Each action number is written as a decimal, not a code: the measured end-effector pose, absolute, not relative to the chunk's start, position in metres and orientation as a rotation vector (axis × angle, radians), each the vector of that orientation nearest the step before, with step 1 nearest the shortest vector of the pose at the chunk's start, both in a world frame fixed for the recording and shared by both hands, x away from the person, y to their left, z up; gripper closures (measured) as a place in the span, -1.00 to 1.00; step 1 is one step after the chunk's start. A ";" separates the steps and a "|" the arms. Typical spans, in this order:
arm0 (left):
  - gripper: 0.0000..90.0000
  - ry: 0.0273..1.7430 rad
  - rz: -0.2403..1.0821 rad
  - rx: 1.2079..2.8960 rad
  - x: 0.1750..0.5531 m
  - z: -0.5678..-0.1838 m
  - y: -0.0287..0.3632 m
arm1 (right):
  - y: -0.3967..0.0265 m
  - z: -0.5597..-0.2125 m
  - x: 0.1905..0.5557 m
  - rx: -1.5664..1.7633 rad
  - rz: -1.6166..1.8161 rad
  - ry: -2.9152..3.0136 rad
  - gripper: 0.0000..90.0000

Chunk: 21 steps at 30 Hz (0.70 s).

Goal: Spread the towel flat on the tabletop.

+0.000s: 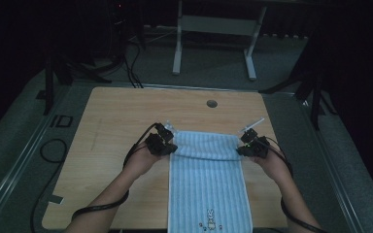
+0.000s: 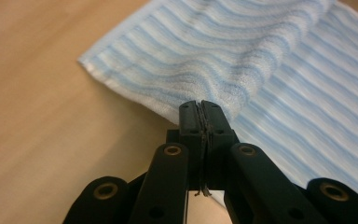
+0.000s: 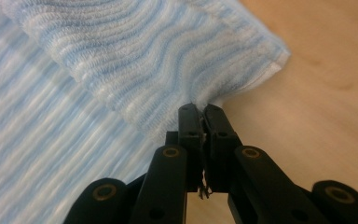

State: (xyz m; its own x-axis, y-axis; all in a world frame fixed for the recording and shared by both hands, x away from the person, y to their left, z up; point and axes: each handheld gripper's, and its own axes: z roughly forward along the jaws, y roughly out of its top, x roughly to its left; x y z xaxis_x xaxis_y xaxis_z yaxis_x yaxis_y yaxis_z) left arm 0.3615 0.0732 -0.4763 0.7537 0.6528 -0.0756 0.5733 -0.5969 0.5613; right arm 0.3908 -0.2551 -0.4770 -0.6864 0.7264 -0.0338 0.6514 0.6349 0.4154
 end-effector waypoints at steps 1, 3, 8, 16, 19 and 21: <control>0.96 0.918 0.171 2.385 0.356 -0.479 0.073 | -0.256 -0.481 0.386 1.133 0.555 2.668 0.93; 0.96 0.892 0.144 2.427 0.346 -0.486 0.072 | -0.257 -0.488 0.377 1.139 0.557 2.677 0.93; 0.69 0.855 0.103 2.507 0.332 -0.498 0.072 | -0.260 -0.498 0.361 1.125 0.511 2.727 0.66; 0.51 0.852 0.098 2.453 0.340 -0.497 0.062 | -0.247 -0.482 0.357 1.061 0.557 2.699 0.71; 0.51 0.858 0.073 2.493 0.344 -0.513 0.053 | -0.239 -0.492 0.364 1.070 0.535 2.717 0.71; 0.51 0.869 0.059 2.519 0.349 -0.522 0.050 | -0.235 -0.502 0.369 1.081 0.506 2.733 0.71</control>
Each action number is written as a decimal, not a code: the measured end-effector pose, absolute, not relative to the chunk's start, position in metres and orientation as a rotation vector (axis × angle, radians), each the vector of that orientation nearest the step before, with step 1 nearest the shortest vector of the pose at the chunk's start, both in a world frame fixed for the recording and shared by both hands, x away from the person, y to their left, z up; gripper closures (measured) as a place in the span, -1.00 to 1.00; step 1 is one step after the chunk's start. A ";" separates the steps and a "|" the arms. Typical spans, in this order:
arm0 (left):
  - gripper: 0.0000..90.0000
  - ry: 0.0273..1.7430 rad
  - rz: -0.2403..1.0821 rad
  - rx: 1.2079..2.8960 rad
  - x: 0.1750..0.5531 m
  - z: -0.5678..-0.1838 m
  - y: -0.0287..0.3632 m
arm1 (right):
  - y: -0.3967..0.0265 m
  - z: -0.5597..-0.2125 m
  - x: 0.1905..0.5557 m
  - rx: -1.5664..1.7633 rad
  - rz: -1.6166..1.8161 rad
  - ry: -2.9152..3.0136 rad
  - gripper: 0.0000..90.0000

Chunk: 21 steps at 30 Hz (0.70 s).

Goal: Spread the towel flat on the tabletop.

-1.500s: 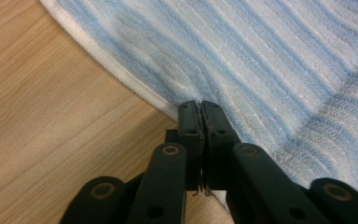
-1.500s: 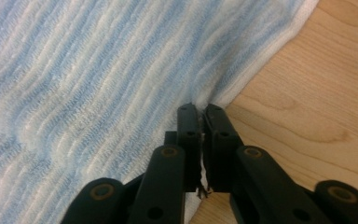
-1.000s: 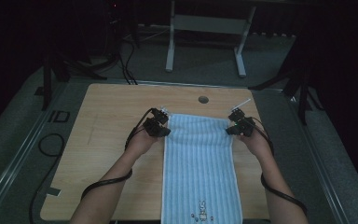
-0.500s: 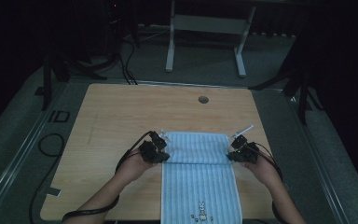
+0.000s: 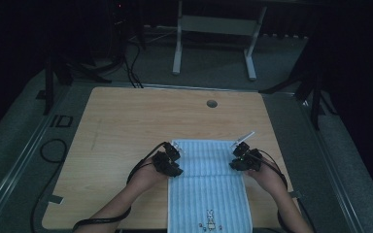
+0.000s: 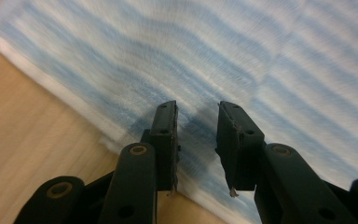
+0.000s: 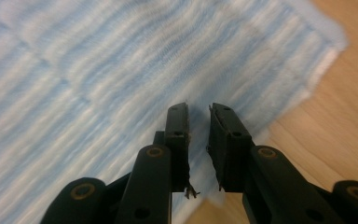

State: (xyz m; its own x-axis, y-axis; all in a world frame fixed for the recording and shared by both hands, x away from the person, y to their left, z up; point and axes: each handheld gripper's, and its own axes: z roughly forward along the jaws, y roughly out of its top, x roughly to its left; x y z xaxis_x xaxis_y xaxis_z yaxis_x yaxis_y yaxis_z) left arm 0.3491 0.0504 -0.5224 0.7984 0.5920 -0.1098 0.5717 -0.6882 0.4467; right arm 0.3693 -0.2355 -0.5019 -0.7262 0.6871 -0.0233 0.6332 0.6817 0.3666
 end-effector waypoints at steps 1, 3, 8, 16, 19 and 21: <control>0.51 0.878 0.052 2.513 0.352 -0.526 0.050 | -0.234 -0.507 0.373 1.087 0.486 2.742 0.71; 0.53 0.898 0.037 2.491 0.358 -0.527 0.051 | -0.231 -0.516 0.379 1.100 0.453 2.754 0.71; 0.53 0.924 0.085 2.502 0.373 -0.526 0.052 | -0.229 -0.518 0.395 1.139 0.480 2.749 0.71; 0.53 0.991 0.115 2.480 0.397 -0.526 0.058 | -0.220 -0.518 0.421 1.154 0.453 2.746 0.71; 0.53 1.012 0.125 2.495 0.407 -0.525 0.058 | -0.216 -0.518 0.431 1.168 0.457 2.742 0.70; 0.53 1.021 0.145 2.505 0.411 -0.524 0.058 | -0.214 -0.518 0.437 1.174 0.459 2.735 0.70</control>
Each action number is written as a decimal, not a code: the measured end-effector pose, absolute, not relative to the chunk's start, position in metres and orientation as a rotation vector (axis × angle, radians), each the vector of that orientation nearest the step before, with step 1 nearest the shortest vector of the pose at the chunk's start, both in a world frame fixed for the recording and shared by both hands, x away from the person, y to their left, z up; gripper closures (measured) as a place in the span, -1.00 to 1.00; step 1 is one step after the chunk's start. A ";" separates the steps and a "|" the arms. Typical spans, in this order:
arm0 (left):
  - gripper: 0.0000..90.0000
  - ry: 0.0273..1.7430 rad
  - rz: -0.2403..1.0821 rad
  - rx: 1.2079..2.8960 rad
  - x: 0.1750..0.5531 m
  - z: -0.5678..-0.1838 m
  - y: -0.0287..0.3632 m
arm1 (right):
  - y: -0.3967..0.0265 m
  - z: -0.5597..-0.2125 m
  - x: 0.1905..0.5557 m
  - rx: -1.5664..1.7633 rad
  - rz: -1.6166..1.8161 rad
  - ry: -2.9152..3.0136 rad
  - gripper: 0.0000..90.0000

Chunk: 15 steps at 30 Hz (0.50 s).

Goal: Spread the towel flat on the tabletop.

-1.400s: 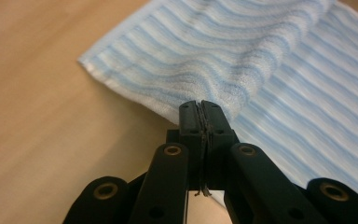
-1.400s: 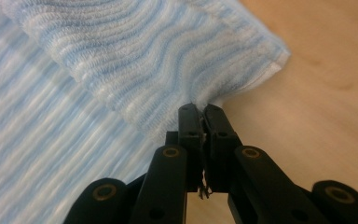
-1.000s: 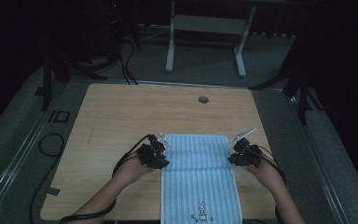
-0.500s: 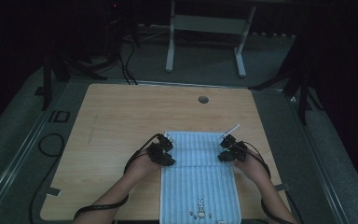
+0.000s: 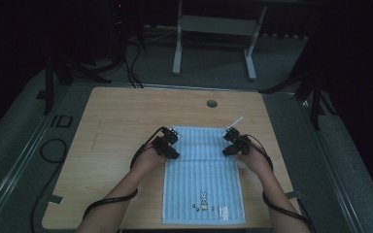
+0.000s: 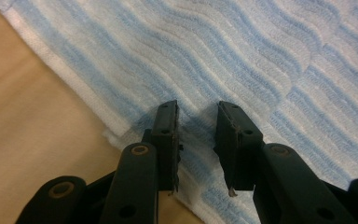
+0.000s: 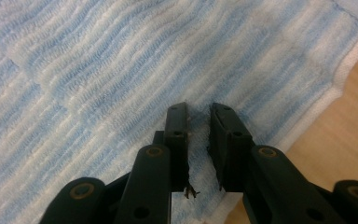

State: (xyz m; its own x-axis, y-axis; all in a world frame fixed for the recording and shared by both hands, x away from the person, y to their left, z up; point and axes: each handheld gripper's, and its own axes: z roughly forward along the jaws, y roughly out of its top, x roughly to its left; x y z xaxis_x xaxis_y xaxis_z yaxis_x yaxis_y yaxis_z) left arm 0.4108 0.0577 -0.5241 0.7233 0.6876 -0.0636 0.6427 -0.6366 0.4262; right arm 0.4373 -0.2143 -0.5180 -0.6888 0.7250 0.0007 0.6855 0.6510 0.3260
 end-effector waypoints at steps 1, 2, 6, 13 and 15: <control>0.53 1.022 0.152 2.509 0.413 -0.524 0.058 | -0.214 -0.518 0.440 1.179 0.464 2.735 0.70; 0.53 1.027 0.163 2.511 0.414 -0.524 0.058 | -0.213 -0.518 0.443 1.179 0.464 2.736 0.70; 0.48 1.036 0.191 2.503 0.418 -0.525 0.061 | -0.210 -0.518 0.449 1.191 0.459 2.732 0.70; 0.39 1.046 0.204 2.510 0.417 -0.522 0.062 | -0.206 -0.515 0.451 1.193 0.435 2.734 0.60; 0.33 1.052 0.202 2.517 0.419 -0.518 0.064 | -0.208 -0.510 0.450 1.193 0.463 2.719 0.60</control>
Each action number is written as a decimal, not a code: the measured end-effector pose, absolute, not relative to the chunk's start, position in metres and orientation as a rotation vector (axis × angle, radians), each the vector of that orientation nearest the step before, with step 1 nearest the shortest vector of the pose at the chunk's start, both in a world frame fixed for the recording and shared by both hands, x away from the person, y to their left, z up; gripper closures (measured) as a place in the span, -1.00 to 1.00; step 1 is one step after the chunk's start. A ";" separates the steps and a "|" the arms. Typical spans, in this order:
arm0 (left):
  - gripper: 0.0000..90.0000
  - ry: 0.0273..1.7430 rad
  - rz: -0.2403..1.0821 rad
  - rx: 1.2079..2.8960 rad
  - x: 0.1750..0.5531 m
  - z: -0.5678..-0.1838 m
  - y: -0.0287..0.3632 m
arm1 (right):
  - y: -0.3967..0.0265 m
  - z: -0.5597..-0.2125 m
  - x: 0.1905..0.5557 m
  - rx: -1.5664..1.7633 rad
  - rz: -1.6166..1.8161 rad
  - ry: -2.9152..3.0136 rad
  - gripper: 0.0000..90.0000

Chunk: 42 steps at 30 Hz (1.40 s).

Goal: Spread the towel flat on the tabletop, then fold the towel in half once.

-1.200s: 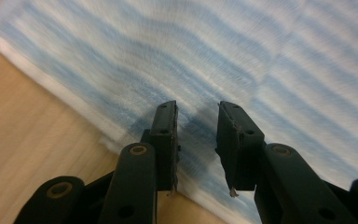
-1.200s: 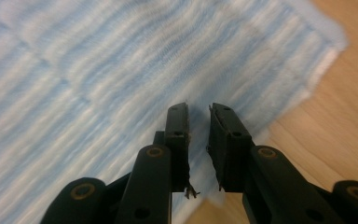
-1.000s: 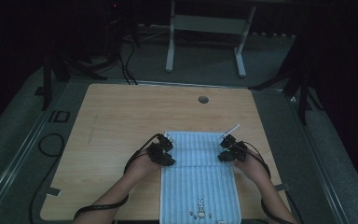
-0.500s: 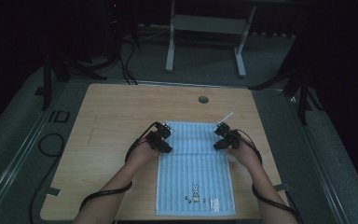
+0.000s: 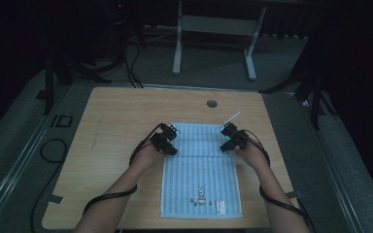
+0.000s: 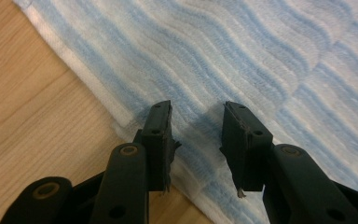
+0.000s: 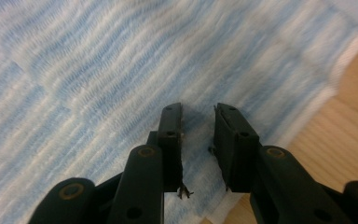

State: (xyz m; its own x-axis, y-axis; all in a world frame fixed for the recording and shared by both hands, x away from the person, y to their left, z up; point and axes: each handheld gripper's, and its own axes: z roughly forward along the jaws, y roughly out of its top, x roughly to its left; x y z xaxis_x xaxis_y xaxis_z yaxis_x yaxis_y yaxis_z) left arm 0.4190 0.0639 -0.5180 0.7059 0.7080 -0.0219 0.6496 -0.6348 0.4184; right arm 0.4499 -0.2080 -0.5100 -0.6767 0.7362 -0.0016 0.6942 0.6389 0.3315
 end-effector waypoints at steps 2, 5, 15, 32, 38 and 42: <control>0.27 1.070 0.217 2.505 0.423 -0.513 0.068 | -0.209 -0.507 0.449 1.199 0.472 2.712 0.60; 0.26 1.098 0.239 2.479 0.431 -0.505 0.075 | -0.217 -0.496 0.454 1.211 0.473 2.687 0.54; 0.08 1.249 0.256 2.358 0.477 -0.495 0.089 | -0.235 -0.467 0.494 1.324 0.495 2.571 0.38; -0.09 1.343 0.233 2.345 0.510 -0.526 0.073 | -0.223 -0.518 0.533 1.505 0.439 2.504 0.22; -0.06 1.315 0.247 2.360 0.509 -0.531 0.068 | -0.225 -0.522 0.534 1.480 0.445 2.516 0.32; 0.11 1.269 0.279 2.368 0.507 -0.532 0.062 | -0.220 -0.522 0.531 1.427 0.441 2.542 0.63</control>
